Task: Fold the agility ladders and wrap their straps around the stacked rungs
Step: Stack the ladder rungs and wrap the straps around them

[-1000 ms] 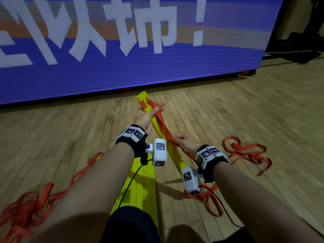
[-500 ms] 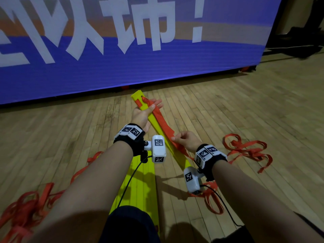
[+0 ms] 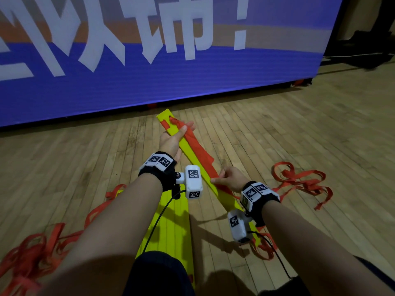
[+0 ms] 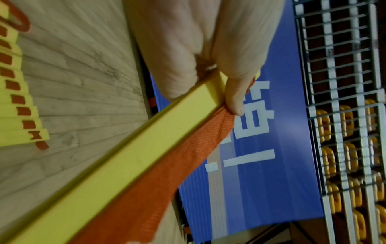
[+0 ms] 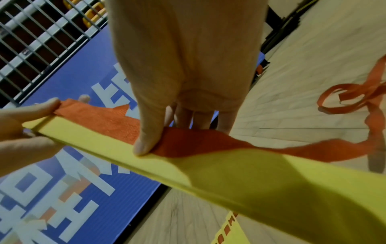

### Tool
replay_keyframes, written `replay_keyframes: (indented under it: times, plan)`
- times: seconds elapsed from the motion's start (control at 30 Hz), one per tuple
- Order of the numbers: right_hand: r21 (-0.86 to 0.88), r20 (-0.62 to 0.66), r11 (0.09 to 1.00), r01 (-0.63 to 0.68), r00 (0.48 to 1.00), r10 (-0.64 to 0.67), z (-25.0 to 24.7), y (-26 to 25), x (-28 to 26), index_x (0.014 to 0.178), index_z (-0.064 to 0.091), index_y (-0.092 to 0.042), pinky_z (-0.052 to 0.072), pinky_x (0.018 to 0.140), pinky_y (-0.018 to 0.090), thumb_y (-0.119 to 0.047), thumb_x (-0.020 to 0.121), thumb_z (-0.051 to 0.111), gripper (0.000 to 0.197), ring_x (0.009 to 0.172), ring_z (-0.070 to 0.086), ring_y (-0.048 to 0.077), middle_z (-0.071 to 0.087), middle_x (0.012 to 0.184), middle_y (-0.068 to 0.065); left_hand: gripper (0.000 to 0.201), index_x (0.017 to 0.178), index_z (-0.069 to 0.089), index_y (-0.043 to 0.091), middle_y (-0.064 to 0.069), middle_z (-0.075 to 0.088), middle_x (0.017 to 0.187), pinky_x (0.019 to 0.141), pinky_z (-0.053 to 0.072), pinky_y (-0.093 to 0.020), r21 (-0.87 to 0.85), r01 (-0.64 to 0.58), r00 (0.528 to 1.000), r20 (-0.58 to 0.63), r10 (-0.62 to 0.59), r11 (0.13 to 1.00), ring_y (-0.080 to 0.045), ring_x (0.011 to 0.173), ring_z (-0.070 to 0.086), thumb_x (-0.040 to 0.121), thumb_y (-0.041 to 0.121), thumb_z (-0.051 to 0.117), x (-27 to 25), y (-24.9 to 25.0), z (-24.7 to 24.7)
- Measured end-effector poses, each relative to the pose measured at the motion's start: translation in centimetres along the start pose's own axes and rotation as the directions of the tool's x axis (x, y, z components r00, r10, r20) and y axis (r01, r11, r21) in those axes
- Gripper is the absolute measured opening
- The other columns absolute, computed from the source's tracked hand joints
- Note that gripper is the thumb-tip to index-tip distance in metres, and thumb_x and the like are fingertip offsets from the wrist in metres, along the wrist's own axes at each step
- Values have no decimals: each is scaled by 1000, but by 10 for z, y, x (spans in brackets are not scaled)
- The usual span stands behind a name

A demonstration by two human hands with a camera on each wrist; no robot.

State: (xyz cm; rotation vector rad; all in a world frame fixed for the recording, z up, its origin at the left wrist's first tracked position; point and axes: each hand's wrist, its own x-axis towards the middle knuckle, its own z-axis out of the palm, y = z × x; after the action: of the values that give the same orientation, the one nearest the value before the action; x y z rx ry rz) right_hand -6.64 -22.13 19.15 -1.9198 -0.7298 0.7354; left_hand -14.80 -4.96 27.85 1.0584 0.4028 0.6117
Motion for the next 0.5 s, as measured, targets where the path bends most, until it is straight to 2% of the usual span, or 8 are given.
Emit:
replay_keyframes:
  times: [0.07, 0.13, 0.17, 0.2, 0.23, 0.33, 0.43, 0.5]
  plan:
    - [47, -24, 999, 25, 999, -24, 1, -2, -1, 54, 41, -12, 37, 55, 26, -14, 82, 73, 42, 61, 42, 21, 44, 60, 6, 25, 111, 60, 2, -13, 68, 109, 88, 55, -40, 104, 22, 997, -78, -14, 994, -23, 102, 66, 89, 14, 65, -3, -7, 4]
    - [98, -49, 995, 24, 999, -19, 2, -6, 2, 53, 44, -12, 39, 57, 29, -15, 80, 74, 41, 61, 43, 21, 46, 59, 8, 69, 121, 56, 7, -14, 67, 114, 92, 52, -52, 288, 88, 991, -123, -54, 953, -30, 105, 64, 67, 39, 82, -2, -28, 3]
    - [131, -78, 991, 16, 997, -6, 3, -9, 3, 55, 46, -13, 41, 58, 29, -15, 79, 76, 38, 59, 46, 21, 48, 59, 8, 90, 128, 50, 10, -14, 65, 117, 90, 52, -55, 388, 130, 988, -126, -88, 912, -33, 106, 63, 54, 50, 83, 3, -46, -1]
    - [153, -103, 988, 17, 995, -1, 3, -12, 5, 57, 47, -14, 42, 58, 29, -14, 78, 77, 36, 57, 47, 19, 51, 59, 6, 101, 133, 43, 12, -14, 63, 120, 88, 53, -54, 484, 167, 985, -117, -125, 859, -33, 107, 62, 51, 55, 82, -4, -54, 2]
    - [165, -121, 986, 26, 993, -6, 2, -16, 7, 58, 48, -15, 42, 57, 28, -14, 77, 77, 35, 56, 47, 17, 51, 59, 4, 97, 135, 38, 13, -13, 61, 123, 86, 54, -52, 552, 191, 982, -103, -160, 812, -33, 108, 61, 58, 53, 81, -15, -55, 8]
    - [145, -144, 987, 66, 989, -45, 0, -25, 9, 58, 46, -15, 39, 54, 21, -10, 79, 75, 36, 54, 45, 12, 50, 58, 2, 54, 126, 43, 7, -13, 58, 121, 69, 55, -36, 661, 239, 970, -137, -199, 711, -33, 112, 58, 86, 31, 70, -34, -59, 21]
    - [151, -135, 987, 54, 990, -33, -1, -24, 9, 60, 48, -16, 39, 54, 18, -14, 78, 76, 34, 54, 46, 9, 52, 59, -1, 52, 130, 48, -2, -28, 52, 125, 72, 57, -40, 601, 276, 961, -170, -217, 750, -39, 117, 54, 88, 23, 68, -31, -61, 18]
    - [186, -133, 981, 52, 991, -27, -1, -22, 7, 59, 51, -16, 41, 56, 21, -15, 78, 77, 32, 53, 49, 9, 55, 59, 0, 47, 126, 52, -3, -28, 57, 123, 70, 57, -38, 538, 309, 951, -174, -255, 784, -40, 116, 57, 88, 21, 68, -30, -59, 15]
